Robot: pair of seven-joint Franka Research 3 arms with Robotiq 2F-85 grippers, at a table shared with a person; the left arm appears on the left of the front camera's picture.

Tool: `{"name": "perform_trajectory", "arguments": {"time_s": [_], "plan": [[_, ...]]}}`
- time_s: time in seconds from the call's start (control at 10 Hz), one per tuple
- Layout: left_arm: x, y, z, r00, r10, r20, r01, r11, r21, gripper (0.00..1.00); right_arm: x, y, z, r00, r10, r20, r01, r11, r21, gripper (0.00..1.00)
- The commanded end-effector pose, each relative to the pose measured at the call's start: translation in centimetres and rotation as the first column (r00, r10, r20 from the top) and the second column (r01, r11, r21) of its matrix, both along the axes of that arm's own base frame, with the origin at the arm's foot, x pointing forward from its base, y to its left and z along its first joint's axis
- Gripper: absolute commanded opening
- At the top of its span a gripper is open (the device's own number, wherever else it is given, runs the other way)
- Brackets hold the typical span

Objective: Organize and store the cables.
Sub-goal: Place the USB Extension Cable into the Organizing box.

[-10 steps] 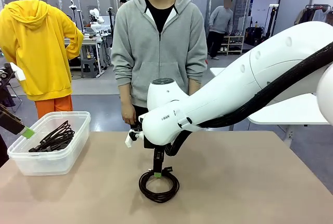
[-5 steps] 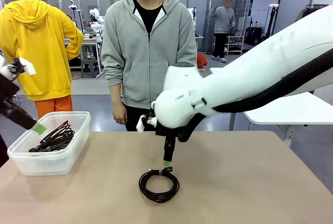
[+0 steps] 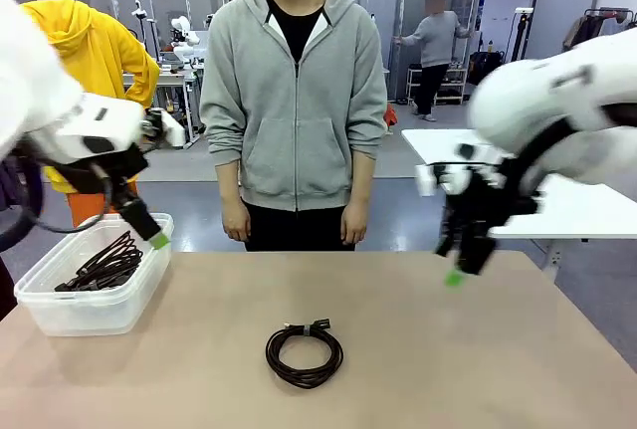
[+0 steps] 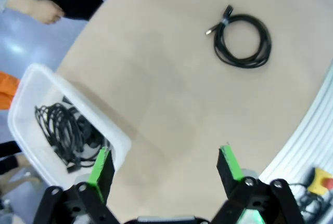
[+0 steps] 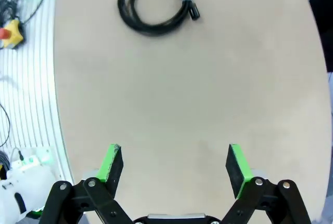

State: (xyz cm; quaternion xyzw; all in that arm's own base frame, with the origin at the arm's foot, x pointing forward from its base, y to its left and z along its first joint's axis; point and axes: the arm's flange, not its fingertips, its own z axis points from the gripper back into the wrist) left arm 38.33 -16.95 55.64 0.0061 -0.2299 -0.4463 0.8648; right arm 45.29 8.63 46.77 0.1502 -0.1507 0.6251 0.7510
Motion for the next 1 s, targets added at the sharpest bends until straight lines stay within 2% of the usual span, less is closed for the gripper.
{"name": "perform_trajectory", "arguments": {"time_s": [0.0, 0.2, 0.5, 0.6, 0.8, 0.9], "plan": [[2.9, -4.0, -0.9, 0.995, -0.074, -0.061, 0.080, 0.991, 0.108, 1.00, -2.9, -5.3, 0.4, 0.998, -0.053, 0.027, 0.051, 0.997, 0.062, 1.00], [4.9, -8.7, -3.6, 0.986, -0.117, -0.116, 0.138, 0.973, 0.186, 1.00, -6.3, -13.5, 1.3, 0.986, -0.152, 0.063, 0.138, 0.973, 0.185, 1.00], [5.1, -12.4, -7.0, 0.959, -0.233, -0.162, 0.265, 0.941, 0.211, 1.00, -12.1, -22.1, -0.8, 0.949, -0.303, 0.092, 0.254, 0.901, 0.351, 1.00], [5.2, -12.7, -8.1, 0.951, -0.249, -0.181, 0.286, 0.933, 0.218, 1.00, -13.9, -24.3, -2.1, 0.930, -0.355, 0.099, 0.290, 0.870, 0.399, 1.00], [4.8, -12.6, -8.2, 0.949, -0.259, -0.178, 0.293, 0.934, 0.205, 1.00, -15.3, -26.7, -3.9, 0.910, -0.406, 0.077, 0.330, 0.825, 0.459, 1.00], [4.7, -12.4, -8.2, 0.946, -0.270, -0.180, 0.305, 0.930, 0.206, 1.00, -16.0, -27.6, -4.5, 0.886, -0.453, 0.093, 0.357, 0.797, 0.488, 1.00]]}}
